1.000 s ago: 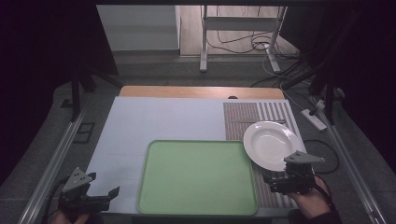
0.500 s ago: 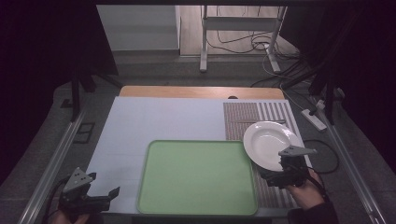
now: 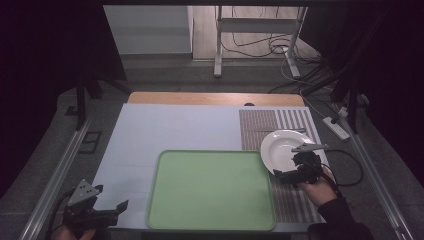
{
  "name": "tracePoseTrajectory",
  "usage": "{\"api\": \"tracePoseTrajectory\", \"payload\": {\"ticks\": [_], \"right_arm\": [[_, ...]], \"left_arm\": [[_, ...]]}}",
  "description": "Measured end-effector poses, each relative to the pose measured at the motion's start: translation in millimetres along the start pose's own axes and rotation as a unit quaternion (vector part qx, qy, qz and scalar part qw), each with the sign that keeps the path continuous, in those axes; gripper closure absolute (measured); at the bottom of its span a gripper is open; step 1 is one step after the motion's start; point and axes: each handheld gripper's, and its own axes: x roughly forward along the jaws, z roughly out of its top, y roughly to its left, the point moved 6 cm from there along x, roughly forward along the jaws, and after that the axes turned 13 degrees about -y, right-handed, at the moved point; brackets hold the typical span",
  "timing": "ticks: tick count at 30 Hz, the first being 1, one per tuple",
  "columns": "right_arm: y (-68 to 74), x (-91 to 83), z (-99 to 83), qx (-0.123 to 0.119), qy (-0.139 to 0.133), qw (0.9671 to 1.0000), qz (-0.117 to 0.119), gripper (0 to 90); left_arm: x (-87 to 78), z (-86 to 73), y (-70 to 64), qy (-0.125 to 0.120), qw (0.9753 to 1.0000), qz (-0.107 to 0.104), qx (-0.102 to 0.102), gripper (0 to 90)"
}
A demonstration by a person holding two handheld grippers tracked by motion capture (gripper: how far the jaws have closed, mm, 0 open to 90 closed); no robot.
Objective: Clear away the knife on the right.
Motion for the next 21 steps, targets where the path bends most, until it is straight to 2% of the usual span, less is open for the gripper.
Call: {"api": "tracePoseTrajectory", "payload": {"ticks": [8,16,21], "right_arm": [[-7.2,18.0,8.0,0.018,0.009,0.9998,0.002,0.0],[-19.3,42.7,19.6,0.012,0.017,0.9998,-0.007,0.0],[-26.3,54.2,24.7,0.016,0.023,0.9995,-0.012,0.0]], "left_arm": [[0.0,0.0,-0.1,0.000,1.0000,0.000,0.000,4.2],[0.0,0.0,0.2,0.000,1.0000,0.000,-0.001,4.3],[-0.1,-0.1,0.3,0.000,1.0000,0.000,-0.001,4.3]]}}
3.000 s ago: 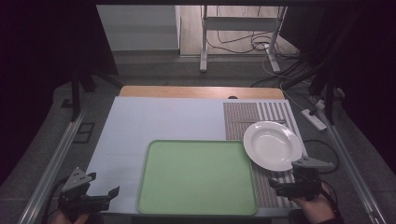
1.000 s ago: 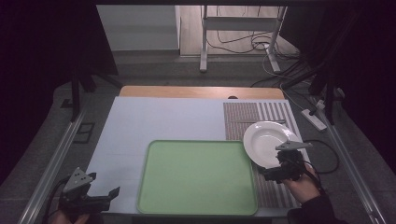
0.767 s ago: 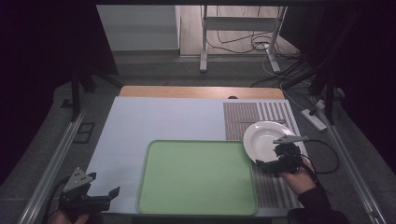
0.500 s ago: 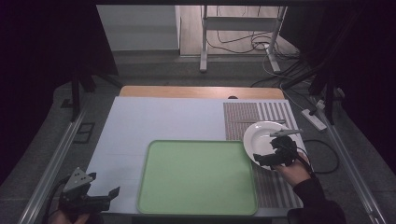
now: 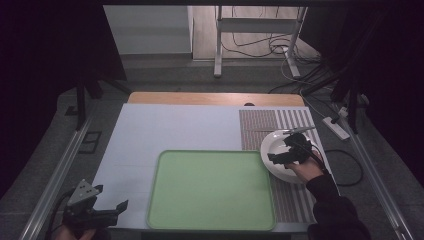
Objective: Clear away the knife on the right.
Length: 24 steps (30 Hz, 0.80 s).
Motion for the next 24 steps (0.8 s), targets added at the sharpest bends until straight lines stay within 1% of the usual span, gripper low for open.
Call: {"api": "tracePoseTrajectory", "payload": {"ticks": [1,2,4,6,7,17,20,22,23,24], "right_arm": [[-3.4,5.1,3.6,0.006,0.000,1.0000,-0.002,0.0],[-3.4,5.1,3.6,0.006,0.000,1.0000,-0.002,0.0],[-8.8,12.5,8.5,0.008,0.002,0.9999,-0.006,0.0],[-10.6,15.0,10.0,0.009,0.003,0.9999,-0.008,0.0],[-14.0,20.1,12.9,0.012,0.004,0.9999,-0.010,0.0],[-28.8,41.7,25.9,0.020,0.007,0.9994,-0.026,0.0],[-31.1,45.0,27.6,0.020,0.008,0.9994,-0.029,0.0],[-33.3,48.1,31.4,0.013,0.011,0.9994,-0.031,0.0],[-33.5,48.3,33.5,0.008,0.010,0.9995,-0.030,3.1],[-33.5,48.3,33.5,0.008,0.010,0.9995,-0.030,3.1]], "left_arm": [[0.0,0.0,0.0,0.000,1.0000,0.000,0.000,4.3],[0.0,0.0,0.1,-0.001,1.0000,0.000,-0.001,4.3],[0.0,0.0,0.1,-0.001,1.0000,0.000,-0.001,4.3],[0.0,0.0,0.1,-0.001,1.0000,0.000,-0.001,4.2],[0.0,0.0,0.1,-0.001,1.0000,0.000,-0.001,4.2],[-0.1,0.0,0.2,-0.002,1.0000,-0.001,-0.002,4.2],[-0.1,0.0,0.3,-0.002,1.0000,-0.001,-0.002,4.3],[-0.3,-0.1,0.6,-0.002,1.0000,-0.002,-0.001,4.3],[-0.3,-0.1,0.6,-0.002,1.0000,-0.002,-0.001,4.3],[-0.3,-0.1,0.6,-0.002,1.0000,-0.002,-0.001,4.3]]}}
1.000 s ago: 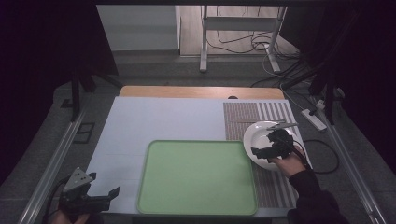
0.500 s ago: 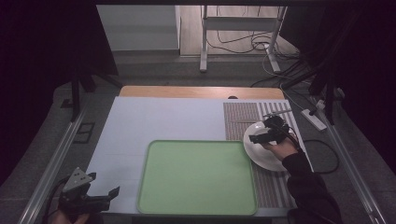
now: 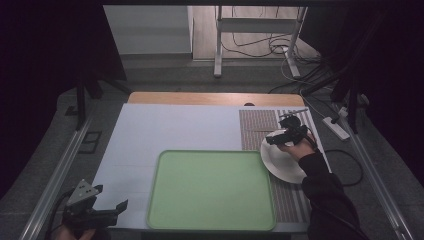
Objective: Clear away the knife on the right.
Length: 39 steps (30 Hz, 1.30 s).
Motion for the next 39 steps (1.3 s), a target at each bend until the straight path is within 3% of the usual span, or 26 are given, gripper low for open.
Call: {"api": "tracePoseTrajectory", "payload": {"ticks": [2,3,4,6,8,9,10,12,14,15,17,24,28,32,39], "right_arm": [[-0.9,-0.1,5.3,-0.007,-0.007,0.9999,0.000,9.1],[-0.9,0.0,10.4,-0.009,-0.013,0.9998,0.007,22.8],[-0.9,0.0,10.4,-0.009,-0.013,0.9998,0.007,22.8],[0.3,2.9,16.3,-0.015,-0.015,0.9996,0.019,40.1],[1.0,4.8,17.8,-0.016,-0.016,0.9995,0.023,44.3],[1.5,7.1,19.1,-0.017,-0.014,0.9994,0.025,48.1],[2.6,12.7,21.2,-0.021,-0.008,0.9991,0.035,57.4],[2.9,15.9,22.0,-0.021,-0.005,0.9991,0.037,60.8],[2.9,26.2,24.2,-0.018,0.007,0.9983,0.054,76.7],[2.9,26.2,24.2,-0.018,0.007,0.9983,0.054,76.7],[3.1,35.9,25.4,-0.022,0.009,0.9976,0.064,90.0],[6.1,60.2,15.2,-0.036,0.046,0.9951,0.080,90.0],[-1.5,69.0,12.4,-0.036,0.054,0.9961,0.059,90.0],[-17.7,74.8,14.0,-0.014,0.048,0.9981,0.035,90.0],[-35.5,80.8,18.6,0.001,0.045,0.9988,0.017,90.0]], "left_arm": [[0.2,0.1,-0.3,-0.001,1.0000,0.000,0.000,4.3],[0.2,0.0,-0.4,0.000,1.0000,0.001,0.000,4.2],[0.2,0.0,-0.4,0.000,1.0000,0.001,0.000,4.3],[0.2,0.0,-0.3,0.000,1.0000,0.001,0.000,4.3],[0.2,0.0,-0.3,0.000,1.0000,0.000,0.000,4.3],[0.2,0.0,-0.3,-0.001,1.0000,0.000,0.000,4.3],[0.2,0.0,-0.2,0.000,1.0000,0.000,0.000,4.2],[0.2,0.0,-0.3,-0.001,1.0000,0.000,0.000,4.2],[0.1,0.0,-0.4,0.000,1.0000,0.000,0.001,4.2],[0.1,0.0,-0.4,0.000,1.0000,0.001,0.001,4.2],[0.1,-0.1,-0.3,0.000,1.0000,0.000,0.001,4.2],[-0.1,-0.1,-0.4,-0.001,1.0000,0.000,0.003,4.2],[0.0,-0.1,-0.7,-0.001,1.0000,0.001,0.003,4.3],[0.0,-0.1,-0.9,-0.001,1.0000,0.001,0.004,4.3],[0.0,-0.1,-0.8,-0.001,1.0000,0.002,0.004,4.3]]}}
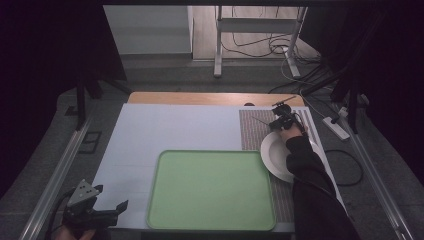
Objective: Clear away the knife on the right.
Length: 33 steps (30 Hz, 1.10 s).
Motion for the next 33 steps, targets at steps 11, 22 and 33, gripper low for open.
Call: {"api": "tracePoseTrajectory", "payload": {"ticks": [11,22,33], "right_arm": [[-19.2,-4.5,4.1,0.000,-0.004,0.9991,-0.042,90.0],[-40.1,-25.0,4.5,0.058,-0.004,0.9970,-0.051,18.4],[-55.3,-16.1,-18.3,0.045,0.047,0.9951,-0.074,24.0]], "left_arm": [[-0.2,0.0,0.3,0.000,1.0000,0.000,0.000,4.3],[0.0,0.0,-0.2,0.002,1.0000,0.000,0.001,4.3],[0.0,0.0,0.0,0.000,1.0000,0.001,0.000,4.3]]}}
